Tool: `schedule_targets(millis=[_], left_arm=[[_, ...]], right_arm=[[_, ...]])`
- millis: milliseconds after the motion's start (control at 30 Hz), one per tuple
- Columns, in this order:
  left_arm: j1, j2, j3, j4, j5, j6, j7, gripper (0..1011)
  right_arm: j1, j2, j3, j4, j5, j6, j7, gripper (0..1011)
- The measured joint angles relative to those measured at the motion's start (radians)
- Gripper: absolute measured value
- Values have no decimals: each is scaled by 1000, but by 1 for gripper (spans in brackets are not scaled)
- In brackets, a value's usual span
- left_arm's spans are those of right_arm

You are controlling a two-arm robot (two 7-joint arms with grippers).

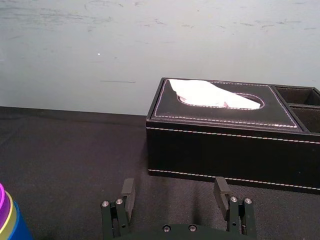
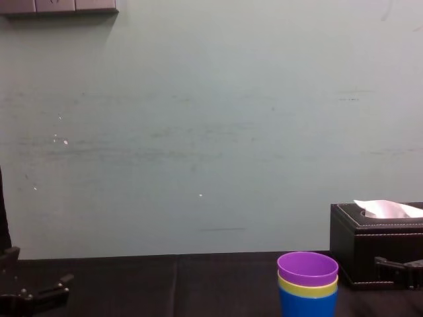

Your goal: Stack the three plastic cups sequentially using one hand.

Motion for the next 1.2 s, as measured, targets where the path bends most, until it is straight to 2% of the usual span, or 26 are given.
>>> schedule_targets(millis=[200, 300, 400, 433, 500, 533, 633, 767, 900, 1200], left_arm=[[0, 0, 0, 0, 0, 0, 0, 1011], [0, 0, 0, 0, 0, 0, 0, 1011], [0, 0, 0, 0, 0, 0, 0, 1011], [0, 0, 0, 0, 0, 0, 0, 1011], [0, 0, 0, 0, 0, 0, 0, 1011], [0, 0, 0, 0, 0, 0, 0, 1012], [0, 0, 0, 0, 0, 0, 0, 1011], [0, 0, 0, 0, 0, 0, 0, 1011], [0, 0, 0, 0, 0, 0, 0, 1011], [0, 0, 0, 0, 0, 0, 0, 1011]], right_arm=[[0, 6, -3, 0, 0, -4, 0, 1002], [-3, 30, -18, 0, -3, -28, 4, 1003], [-7, 74, -44, -1, -9, -69, 14, 1002], [-10, 103, -61, -2, -13, -99, 21, 1002], [-13, 136, -81, -3, -17, -129, 29, 1002], [-17, 168, -100, -4, -22, -161, 36, 1002], [-23, 226, -134, -6, -30, -216, 51, 1002], [-28, 278, -165, -7, -38, -266, 62, 1002], [-30, 297, -176, -8, -41, -285, 67, 1002], [-31, 300, -178, -8, -41, -288, 68, 1002]])
